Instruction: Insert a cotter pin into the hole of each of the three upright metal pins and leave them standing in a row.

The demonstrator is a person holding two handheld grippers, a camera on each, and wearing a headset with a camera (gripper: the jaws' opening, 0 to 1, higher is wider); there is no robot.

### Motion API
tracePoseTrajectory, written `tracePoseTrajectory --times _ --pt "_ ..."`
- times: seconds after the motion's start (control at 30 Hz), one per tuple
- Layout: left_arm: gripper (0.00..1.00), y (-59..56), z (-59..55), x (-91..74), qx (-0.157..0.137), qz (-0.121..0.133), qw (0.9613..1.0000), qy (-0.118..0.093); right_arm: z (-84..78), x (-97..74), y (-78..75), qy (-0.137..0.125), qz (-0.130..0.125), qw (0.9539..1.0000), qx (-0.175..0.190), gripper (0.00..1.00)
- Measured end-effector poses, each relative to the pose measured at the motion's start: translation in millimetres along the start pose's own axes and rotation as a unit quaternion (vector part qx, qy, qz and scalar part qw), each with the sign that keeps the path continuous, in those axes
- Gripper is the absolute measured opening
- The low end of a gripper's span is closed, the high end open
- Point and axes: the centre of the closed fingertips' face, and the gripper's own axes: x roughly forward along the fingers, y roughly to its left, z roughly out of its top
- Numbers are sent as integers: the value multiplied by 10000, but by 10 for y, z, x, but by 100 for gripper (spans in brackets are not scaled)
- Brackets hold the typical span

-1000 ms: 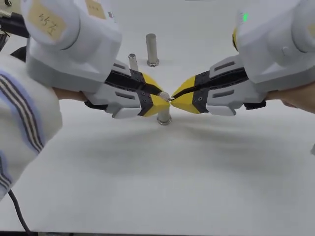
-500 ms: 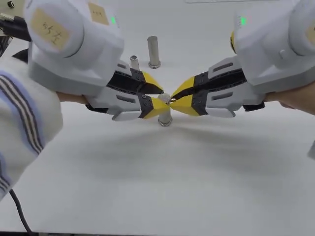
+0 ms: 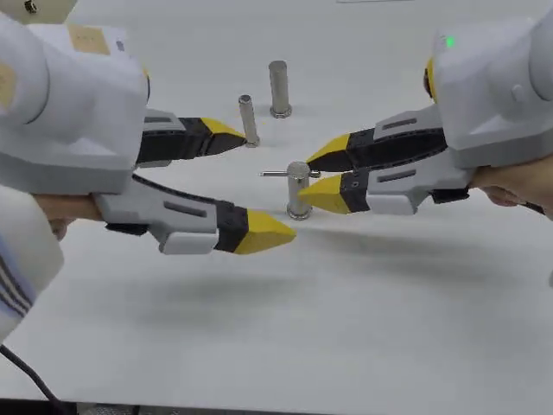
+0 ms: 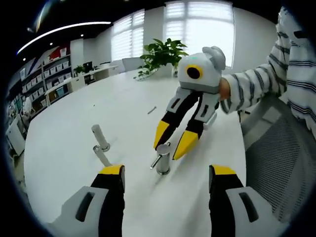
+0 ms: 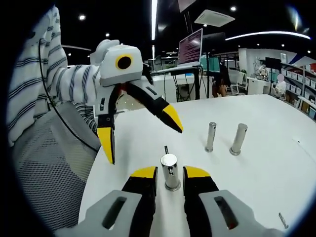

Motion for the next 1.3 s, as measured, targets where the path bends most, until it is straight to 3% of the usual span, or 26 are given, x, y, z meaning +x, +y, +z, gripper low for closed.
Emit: tracePoseTrajectory --times 0.13,0.2,0.3,0.43,0.7,1.03,1.3 --pt "80 -66 -107 2 -343 51 9994 -63 -16 20 -40 -80 -16 9999 117 17" --pt "91 -85 -121 5 -437 130 9989 -142 -22 35 -47 -103 -15 9998 151 17" --pt "99 -108 -138 6 -517 189 9983 -188 -25 65 -28 -142 40 9997 169 17" --pt "99 -175 -203 11 -532 165 9984 -59 -40 113 -6 -114 62 9999 14 14" --pt "99 -253 -250 25 -849 246 9960 -152 -57 168 10 -90 103 9999 -45 12" --pt "99 -296 -319 -1 -1079 332 9935 -156 -56 175 9 57 149 9983 -562 8" --pt "99 -268 -258 -13 -1076 385 9931 -253 -27 226 -135 32 162 9984 -538 8"
